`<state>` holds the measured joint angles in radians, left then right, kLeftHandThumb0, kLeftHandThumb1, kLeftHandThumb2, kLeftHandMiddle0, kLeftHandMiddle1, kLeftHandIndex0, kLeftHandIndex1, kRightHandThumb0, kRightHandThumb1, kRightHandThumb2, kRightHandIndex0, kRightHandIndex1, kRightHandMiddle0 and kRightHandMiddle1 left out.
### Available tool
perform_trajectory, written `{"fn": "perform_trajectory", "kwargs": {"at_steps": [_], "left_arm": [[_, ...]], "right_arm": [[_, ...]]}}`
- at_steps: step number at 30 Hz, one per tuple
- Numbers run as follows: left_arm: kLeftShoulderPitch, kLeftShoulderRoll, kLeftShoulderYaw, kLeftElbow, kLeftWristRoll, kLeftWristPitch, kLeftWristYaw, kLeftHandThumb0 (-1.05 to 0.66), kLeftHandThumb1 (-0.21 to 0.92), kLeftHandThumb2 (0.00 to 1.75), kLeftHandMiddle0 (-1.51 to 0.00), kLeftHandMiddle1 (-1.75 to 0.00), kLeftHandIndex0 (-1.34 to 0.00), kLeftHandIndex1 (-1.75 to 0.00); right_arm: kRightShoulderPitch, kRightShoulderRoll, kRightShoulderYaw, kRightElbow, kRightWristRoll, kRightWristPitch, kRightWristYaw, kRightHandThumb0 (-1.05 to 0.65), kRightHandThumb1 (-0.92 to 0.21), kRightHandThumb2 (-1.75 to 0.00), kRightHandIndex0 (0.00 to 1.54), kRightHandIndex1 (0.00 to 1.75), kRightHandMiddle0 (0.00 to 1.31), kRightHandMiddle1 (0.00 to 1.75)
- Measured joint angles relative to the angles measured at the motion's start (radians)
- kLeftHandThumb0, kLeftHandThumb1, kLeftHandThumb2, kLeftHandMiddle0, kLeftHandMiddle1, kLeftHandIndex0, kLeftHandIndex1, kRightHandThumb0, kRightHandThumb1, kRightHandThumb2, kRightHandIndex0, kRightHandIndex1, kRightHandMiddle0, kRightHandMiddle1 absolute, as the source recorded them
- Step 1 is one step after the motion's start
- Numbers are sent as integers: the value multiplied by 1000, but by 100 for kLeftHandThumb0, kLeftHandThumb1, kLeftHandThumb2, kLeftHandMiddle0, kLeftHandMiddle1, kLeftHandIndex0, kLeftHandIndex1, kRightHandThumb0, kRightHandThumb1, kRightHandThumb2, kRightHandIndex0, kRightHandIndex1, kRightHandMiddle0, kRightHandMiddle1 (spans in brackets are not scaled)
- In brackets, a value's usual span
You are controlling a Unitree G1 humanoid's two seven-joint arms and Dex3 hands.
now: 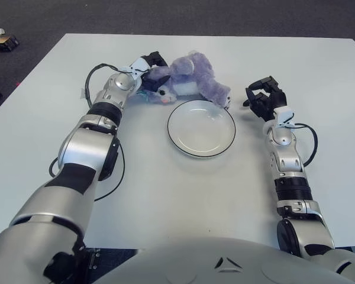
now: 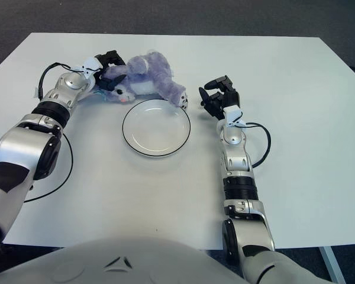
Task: Put the doll into the plate.
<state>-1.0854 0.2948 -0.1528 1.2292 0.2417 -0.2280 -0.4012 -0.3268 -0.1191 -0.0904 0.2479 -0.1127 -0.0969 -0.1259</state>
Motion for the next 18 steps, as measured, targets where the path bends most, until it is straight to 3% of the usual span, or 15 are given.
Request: {"fn": "perform_trajectory", "kwargs": {"at_steps": [3,8,11,12,13,14,16,17,18], "left_arm": [[-18,0,3,-1,-11,35,-64,39,57,94,-45,-169,-31,-175],[-36,0,11,-1,-30,81,-135,39,57,94,-45,-170,-31,-175],[-38,-1,14,-3,-35,96,-150,39,57,95,-45,-170,-32,-175],[-39,-1,15,-3,-37,103,-154,25,54,94,-45,-172,-45,-155],[-39,-1,16,-4,-38,108,-156,20,54,93,-45,-172,-49,-148],[-40,-2,16,-5,-38,113,-157,12,53,92,-45,-173,-56,-137],[-40,-5,17,-8,-38,120,-157,5,52,90,-45,-174,-62,-126],[-40,-7,17,-10,-38,122,-157,3,52,90,-45,-174,-63,-124],[-40,-8,17,-12,-38,124,-157,2,52,89,-45,-174,-65,-122]], "right_arm": [[-2,-4,9,21,-15,-31,-2,-10,-91,-29,62,136,37,141],[-4,-11,19,47,-25,-77,-3,-3,-90,-28,59,137,36,138],[-5,-19,29,59,-44,-97,-9,-1,-91,-30,53,140,29,145],[-4,-24,35,61,-60,-103,-11,-1,-92,-35,48,145,23,151],[-4,-30,44,62,-76,-107,-15,-1,-92,-37,46,147,21,153],[-4,-36,51,61,-93,-112,-17,-13,-92,-38,41,136,16,144],[-4,-50,68,61,-131,-115,-25,-42,-92,-37,39,93,15,107],[-4,-57,77,61,-148,-115,-28,-46,-92,-37,40,86,15,102],[-4,-62,82,60,-156,-115,-30,-51,-92,-34,40,68,15,91]]}}
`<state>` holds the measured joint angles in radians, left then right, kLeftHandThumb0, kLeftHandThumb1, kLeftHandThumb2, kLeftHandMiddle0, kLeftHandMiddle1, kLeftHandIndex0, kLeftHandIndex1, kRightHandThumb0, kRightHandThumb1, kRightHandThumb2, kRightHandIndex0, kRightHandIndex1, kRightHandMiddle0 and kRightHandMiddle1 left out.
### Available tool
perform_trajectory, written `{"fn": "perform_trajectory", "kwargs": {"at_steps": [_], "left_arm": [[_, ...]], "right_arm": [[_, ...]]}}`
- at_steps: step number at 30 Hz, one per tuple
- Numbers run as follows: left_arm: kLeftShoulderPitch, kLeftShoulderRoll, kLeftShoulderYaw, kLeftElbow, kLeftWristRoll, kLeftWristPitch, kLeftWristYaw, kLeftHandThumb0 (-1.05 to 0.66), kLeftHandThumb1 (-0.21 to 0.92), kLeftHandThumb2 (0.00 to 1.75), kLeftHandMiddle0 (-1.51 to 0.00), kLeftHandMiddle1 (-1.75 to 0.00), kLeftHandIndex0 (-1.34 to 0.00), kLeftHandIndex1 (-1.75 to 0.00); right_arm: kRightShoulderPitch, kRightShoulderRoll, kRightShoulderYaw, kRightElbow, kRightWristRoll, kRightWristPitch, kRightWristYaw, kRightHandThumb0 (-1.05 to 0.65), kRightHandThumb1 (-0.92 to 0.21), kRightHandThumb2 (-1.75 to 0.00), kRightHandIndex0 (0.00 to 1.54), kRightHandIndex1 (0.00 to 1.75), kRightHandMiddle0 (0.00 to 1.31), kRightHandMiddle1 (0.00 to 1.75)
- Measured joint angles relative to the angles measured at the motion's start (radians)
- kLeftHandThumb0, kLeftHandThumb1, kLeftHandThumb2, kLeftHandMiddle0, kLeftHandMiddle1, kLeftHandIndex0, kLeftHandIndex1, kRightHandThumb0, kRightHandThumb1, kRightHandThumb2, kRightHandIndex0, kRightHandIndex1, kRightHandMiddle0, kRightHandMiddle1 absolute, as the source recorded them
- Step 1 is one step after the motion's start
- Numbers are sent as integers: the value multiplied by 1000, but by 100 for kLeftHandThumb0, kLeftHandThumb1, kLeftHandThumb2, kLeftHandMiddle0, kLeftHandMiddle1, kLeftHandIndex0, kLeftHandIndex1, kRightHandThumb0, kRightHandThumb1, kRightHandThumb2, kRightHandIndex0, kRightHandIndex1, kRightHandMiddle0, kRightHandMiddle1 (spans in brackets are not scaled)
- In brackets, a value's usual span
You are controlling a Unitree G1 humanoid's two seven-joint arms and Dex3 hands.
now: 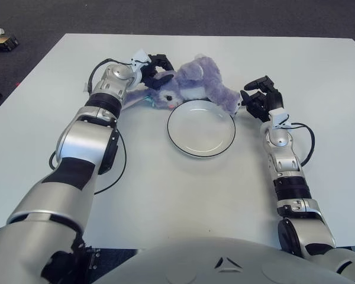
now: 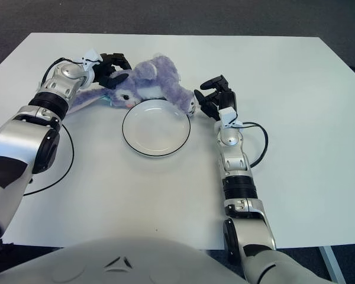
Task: Put the doll into the plate.
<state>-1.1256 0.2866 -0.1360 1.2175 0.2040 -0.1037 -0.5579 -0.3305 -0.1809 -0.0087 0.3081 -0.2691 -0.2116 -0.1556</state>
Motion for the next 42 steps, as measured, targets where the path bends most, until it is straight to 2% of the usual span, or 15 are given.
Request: {"fn": "perform_trajectory", "kwargs": {"at_steps": [1,4,7,8,10,14,24,31,35,42], "left_arm": [[0,-2,0,-2,0,4,1,1,52,89,-44,-174,-66,-120],[0,-10,0,-8,0,17,11,0,52,89,-44,-175,-67,-118],[0,-19,0,-16,1,35,29,-1,52,89,-44,-175,-68,-117],[0,-23,-1,-19,1,40,34,-8,55,81,-45,-175,-67,-121],[0,-31,-2,-25,2,51,48,-26,71,51,-47,-175,-65,-127],[0,-50,-8,-35,7,71,85,-35,80,33,-49,-175,-64,-131],[0,-81,-19,-42,10,77,143,-38,84,28,-51,-175,-62,-134],[0,-88,-25,-44,12,76,160,-37,84,30,-52,-175,-59,-136],[0,-91,-28,-44,13,76,165,-37,84,30,-53,-175,-59,-137],[1,-91,-32,-44,15,76,175,-37,84,31,-54,-175,-58,-137]], "right_arm": [[1,-3,4,-2,-7,0,-1,-55,-92,-31,41,55,16,83],[10,-5,16,-18,-20,0,1,-56,-92,-22,42,33,17,72],[21,-5,26,-37,-18,0,17,-54,-92,-17,43,25,17,68],[25,-5,30,-41,-17,0,23,-53,-92,-16,43,24,17,67],[29,-5,33,-46,-13,0,34,-50,-92,-12,42,20,18,66],[36,-6,37,-51,-8,0,59,-48,-92,-9,41,14,18,64],[49,-15,41,-89,8,-11,99,-50,-92,-7,38,4,19,57],[84,-18,43,-167,24,-8,135,-55,-92,-8,31,0,19,41],[108,-20,34,-231,100,29,201,-59,-92,-11,30,0,20,31],[129,-16,6,-317,239,125,293,-62,-92,-15,33,1,21,26]]}}
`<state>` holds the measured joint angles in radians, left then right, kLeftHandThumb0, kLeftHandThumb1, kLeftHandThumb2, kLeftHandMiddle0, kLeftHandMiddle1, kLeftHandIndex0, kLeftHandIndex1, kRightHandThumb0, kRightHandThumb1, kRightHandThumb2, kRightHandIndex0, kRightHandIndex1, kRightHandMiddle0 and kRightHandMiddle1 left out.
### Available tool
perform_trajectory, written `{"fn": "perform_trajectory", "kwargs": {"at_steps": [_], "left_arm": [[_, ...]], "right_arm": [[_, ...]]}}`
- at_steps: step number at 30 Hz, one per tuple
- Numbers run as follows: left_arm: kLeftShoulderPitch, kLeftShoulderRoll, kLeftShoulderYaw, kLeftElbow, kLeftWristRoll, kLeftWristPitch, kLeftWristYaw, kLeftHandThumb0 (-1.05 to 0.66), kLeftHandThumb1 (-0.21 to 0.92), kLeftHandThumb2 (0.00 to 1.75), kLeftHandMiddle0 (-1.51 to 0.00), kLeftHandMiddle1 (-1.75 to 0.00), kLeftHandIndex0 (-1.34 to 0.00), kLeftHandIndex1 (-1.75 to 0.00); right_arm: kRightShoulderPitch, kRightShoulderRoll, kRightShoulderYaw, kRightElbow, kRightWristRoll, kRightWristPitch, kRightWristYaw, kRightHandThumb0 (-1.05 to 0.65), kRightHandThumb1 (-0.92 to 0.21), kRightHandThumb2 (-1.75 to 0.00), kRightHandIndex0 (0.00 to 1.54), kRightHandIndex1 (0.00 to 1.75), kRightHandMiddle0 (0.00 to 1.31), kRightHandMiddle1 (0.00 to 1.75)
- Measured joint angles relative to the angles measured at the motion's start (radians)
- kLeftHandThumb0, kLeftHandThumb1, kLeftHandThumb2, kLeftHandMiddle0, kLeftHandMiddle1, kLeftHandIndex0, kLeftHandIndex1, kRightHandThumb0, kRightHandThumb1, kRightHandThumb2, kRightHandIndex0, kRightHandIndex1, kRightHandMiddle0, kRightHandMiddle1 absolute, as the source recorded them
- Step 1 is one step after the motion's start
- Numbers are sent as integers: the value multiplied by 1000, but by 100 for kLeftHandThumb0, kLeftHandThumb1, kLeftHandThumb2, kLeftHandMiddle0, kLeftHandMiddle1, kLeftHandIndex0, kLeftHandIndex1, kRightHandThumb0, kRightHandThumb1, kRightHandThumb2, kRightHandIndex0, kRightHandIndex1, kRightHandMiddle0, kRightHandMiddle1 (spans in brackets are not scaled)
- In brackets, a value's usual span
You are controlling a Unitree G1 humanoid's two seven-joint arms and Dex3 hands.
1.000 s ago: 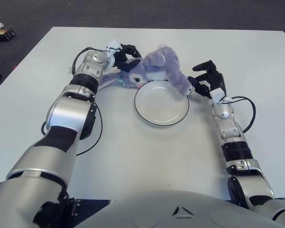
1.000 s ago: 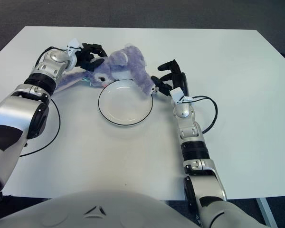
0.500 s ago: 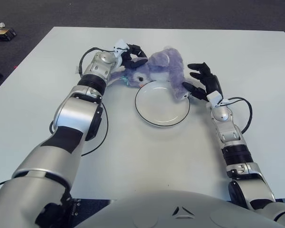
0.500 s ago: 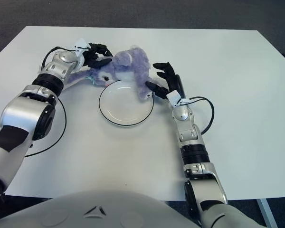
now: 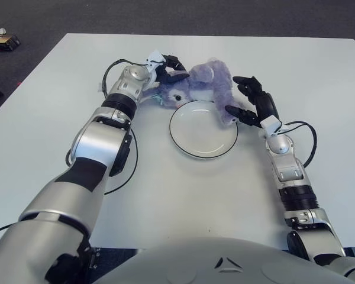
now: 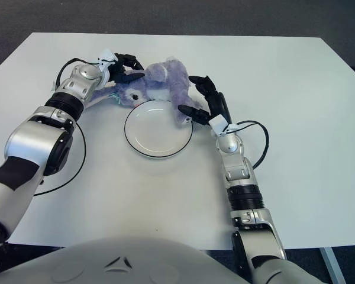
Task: Put the doll into the plate.
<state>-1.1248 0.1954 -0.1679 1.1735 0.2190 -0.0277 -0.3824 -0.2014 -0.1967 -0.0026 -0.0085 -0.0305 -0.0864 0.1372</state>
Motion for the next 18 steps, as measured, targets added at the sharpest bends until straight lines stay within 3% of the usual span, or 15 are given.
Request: {"fn": "perform_trajectory", "kwargs": {"at_steps": [18], "left_arm": [[4,-5,-9,15,9,1,48,-37,86,28,-60,-175,-57,-138]], "right_arm": [[23,-6,-47,-101,130,159,74,-55,-92,-13,35,1,23,21]]}}
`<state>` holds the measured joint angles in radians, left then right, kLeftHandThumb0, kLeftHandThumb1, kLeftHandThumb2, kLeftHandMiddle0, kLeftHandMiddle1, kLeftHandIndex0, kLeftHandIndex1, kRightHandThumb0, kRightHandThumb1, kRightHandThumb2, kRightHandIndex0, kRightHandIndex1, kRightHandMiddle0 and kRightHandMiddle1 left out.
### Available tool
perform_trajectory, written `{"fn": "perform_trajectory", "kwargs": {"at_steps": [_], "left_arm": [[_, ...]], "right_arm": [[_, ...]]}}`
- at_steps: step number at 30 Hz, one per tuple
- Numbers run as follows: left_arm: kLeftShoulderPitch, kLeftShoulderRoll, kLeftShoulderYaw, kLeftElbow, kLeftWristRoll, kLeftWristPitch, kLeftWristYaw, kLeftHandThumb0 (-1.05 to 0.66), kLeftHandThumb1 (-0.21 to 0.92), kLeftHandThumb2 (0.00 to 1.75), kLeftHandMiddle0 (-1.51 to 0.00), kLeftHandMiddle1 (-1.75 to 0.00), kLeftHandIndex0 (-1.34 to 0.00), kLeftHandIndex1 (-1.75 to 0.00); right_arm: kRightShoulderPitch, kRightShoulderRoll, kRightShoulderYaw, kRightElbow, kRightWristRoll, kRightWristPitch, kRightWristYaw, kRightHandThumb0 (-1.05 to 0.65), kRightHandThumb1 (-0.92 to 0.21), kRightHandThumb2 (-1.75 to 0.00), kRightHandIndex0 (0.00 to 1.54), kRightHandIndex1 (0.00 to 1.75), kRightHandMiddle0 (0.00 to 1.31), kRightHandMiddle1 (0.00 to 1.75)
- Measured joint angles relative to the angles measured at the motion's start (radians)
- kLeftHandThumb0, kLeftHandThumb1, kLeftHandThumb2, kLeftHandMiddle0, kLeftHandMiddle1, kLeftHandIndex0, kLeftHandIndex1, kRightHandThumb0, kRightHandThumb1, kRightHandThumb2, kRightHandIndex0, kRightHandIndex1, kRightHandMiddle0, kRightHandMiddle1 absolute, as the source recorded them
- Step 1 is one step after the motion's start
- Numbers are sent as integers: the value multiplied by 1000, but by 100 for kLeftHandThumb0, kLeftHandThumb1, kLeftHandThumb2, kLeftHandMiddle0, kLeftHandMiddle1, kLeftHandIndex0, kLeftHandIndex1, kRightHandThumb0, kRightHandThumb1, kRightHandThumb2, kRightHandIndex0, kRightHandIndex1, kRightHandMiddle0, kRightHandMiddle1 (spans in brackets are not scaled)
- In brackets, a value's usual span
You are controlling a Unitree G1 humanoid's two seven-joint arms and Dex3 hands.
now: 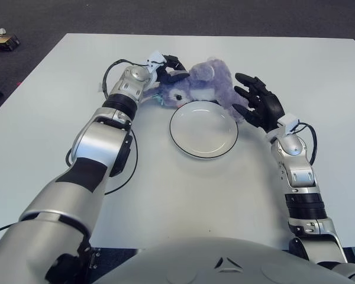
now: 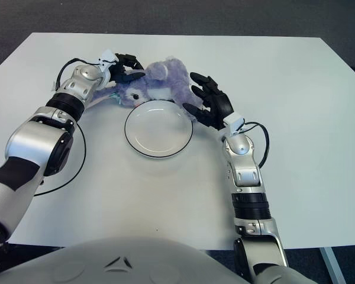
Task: Put the doll into the plate.
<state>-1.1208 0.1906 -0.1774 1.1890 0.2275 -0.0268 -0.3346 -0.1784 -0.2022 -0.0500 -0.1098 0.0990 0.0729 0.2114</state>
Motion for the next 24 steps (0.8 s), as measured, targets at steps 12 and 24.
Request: {"fn": "perform_trajectory", "kwargs": {"at_steps": [12,24], "left_arm": [[-1,-11,3,32,1,9,49,-37,87,28,-62,-175,-56,-139],[-1,-13,4,37,1,10,57,-37,87,29,-63,-175,-55,-141]], "right_arm": [[15,-6,-14,-64,6,58,-2,-55,-92,-11,36,1,26,19],[40,-9,-1,-71,-44,75,-24,-55,-92,-10,35,0,27,17]]}}
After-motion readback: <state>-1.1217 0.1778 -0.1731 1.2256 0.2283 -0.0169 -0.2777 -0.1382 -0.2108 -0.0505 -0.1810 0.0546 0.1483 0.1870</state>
